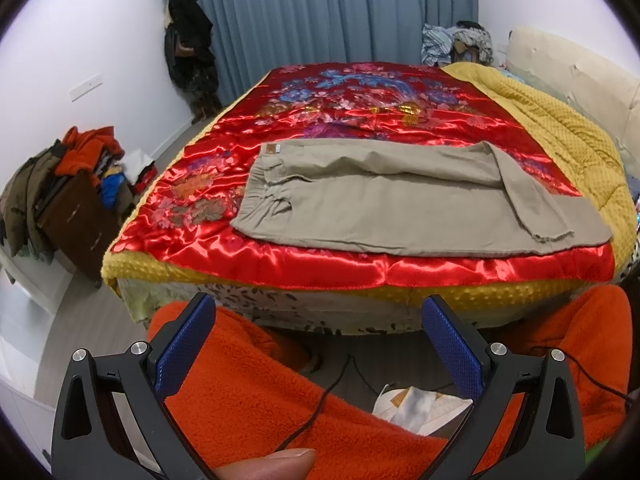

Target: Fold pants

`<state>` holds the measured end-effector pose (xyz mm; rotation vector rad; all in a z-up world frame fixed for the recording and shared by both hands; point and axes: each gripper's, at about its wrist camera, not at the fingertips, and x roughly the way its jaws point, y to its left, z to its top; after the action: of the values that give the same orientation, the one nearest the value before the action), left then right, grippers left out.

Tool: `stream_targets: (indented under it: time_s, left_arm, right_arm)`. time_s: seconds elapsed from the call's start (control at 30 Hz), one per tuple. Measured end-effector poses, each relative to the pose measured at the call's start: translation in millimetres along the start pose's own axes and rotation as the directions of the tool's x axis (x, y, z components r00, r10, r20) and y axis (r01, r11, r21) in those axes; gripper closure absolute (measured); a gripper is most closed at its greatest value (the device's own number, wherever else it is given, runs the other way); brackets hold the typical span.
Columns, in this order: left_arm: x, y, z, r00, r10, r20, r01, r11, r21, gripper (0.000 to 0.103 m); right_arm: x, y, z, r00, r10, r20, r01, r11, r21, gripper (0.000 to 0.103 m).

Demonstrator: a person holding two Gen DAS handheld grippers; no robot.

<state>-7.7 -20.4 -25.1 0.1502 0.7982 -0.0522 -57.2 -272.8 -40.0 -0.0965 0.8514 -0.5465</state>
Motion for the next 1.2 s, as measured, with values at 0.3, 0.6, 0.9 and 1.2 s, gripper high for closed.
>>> stream_targets:
  time_s: [0.3, 0.6, 0.9, 1.2]
  left_arm:
    - [-2, -1, 9, 0.999, -0.035, 0.018, 0.035, 0.999, 0.032, 0.0]
    - [-8, -12, 91, 0.97, -0.093, 0.226, 0.1, 0.995, -0.022, 0.0]
    - [80, -47, 68, 0.99, -0.138, -0.025, 0.138, 0.99, -0.017, 0.0]
    - [143, -54, 39, 0.978, -0.07, -0.196, 0.071, 0.997, 0.0, 0.0]
  right_arm:
    - [-6, -7, 3, 0.977, 0.194, 0.09, -0.197, 0.98, 0.025, 0.0]
    - [-2, -103, 45, 0.664, 0.3, 0.685, -0.475, 0.877, 0.077, 0.0]
    - [213, -15, 60, 0.895, 0.446, -0.029, -0.444, 0.894, 0.06, 0.008]
    - [320, 49, 62, 0.915, 0.325, -0.238, -0.364, 0.921, -0.143, 0.045]
